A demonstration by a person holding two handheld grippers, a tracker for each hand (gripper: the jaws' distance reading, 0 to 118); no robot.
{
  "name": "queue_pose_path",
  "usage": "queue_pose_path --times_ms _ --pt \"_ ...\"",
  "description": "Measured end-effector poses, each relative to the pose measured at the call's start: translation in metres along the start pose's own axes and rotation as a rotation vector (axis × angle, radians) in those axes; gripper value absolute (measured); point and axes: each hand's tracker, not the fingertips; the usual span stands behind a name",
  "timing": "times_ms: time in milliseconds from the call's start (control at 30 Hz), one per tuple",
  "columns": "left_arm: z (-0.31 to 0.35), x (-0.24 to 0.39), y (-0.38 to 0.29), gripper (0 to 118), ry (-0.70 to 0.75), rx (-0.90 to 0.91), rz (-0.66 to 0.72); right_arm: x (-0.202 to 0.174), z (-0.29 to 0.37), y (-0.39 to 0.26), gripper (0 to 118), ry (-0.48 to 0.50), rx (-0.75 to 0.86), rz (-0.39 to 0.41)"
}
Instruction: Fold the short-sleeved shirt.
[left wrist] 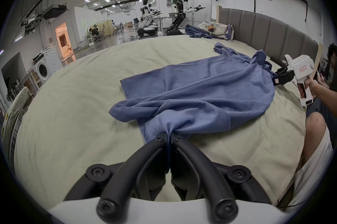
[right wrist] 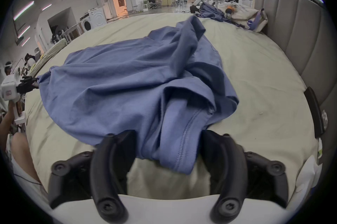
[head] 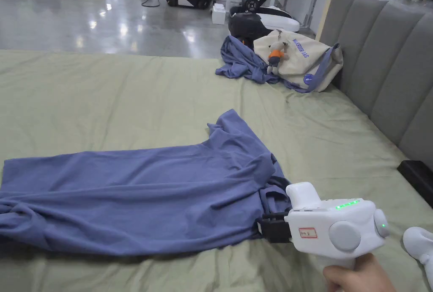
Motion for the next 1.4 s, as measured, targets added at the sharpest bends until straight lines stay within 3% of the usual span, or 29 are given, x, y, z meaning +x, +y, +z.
queue_pose_path --times_ms 33,67,100,167,233,333,567,900,1167,1200,1233,1267,1300,1333,1400 --pt "0.000 -0.001 0.001 4 -0.001 -0.003 -0.002 0.000 0.004 0.001 32 0.040 0.014 0.016" --pt "0.000 -0.001 0.001 4 -0.001 -0.005 -0.004 0.000 0.005 0.003 22 0.083 0.018 -0.018" --pt "0.000 -0.002 0.003 4 -0.002 -0.006 -0.003 -0.001 0.005 0.006 20 0.047 0.010 -0.030" --pt "0.000 -0.005 0.004 4 -0.008 -0.004 0.007 0.003 0.003 0.009 16 0.068 -0.009 -0.031" --pt "0.002 -0.008 0.006 4 -0.015 -0.001 0.016 0.003 0.006 0.009 15 0.075 0.000 -0.025" --pt "0.007 -0.011 0.007 4 -0.015 0.007 0.014 0.011 0.018 0.006 13 0.133 0.047 -0.093" --pt "0.036 -0.007 -0.006 4 -0.027 0.036 0.031 0.001 0.058 -0.011 12 0.176 0.050 -0.080" --pt "0.114 0.020 -0.068 4 -0.018 0.040 0.106 -0.031 0.136 -0.086 12 0.194 0.029 -0.094" --pt "0.130 0.026 -0.099 4 -0.028 0.034 0.179 -0.042 0.143 -0.120 13 0.175 -0.006 -0.120" --pt "0.129 0.026 -0.099 11 -0.027 0.046 0.179 -0.044 0.142 -0.121 17 0.162 0.001 -0.103" --pt "0.128 0.025 -0.099 27 -0.019 0.062 0.183 -0.044 0.141 -0.121 33 0.148 0.011 -0.083" --pt "0.128 0.024 -0.099 55 -0.002 0.077 0.191 -0.045 0.142 -0.121 77 0.124 0.024 -0.063" --pt "0.129 0.020 -0.098 73 0.007 0.100 0.234 -0.047 0.143 -0.122 103 0.087 0.039 -0.042" --pt "0.133 0.019 -0.097 84 0.003 0.125 0.267 -0.048 0.146 -0.121 111 0.084 0.042 -0.054" --pt "0.142 0.012 -0.093 84 0.038 0.175 0.329 -0.044 0.163 -0.117 111 0.096 0.135 -0.093"
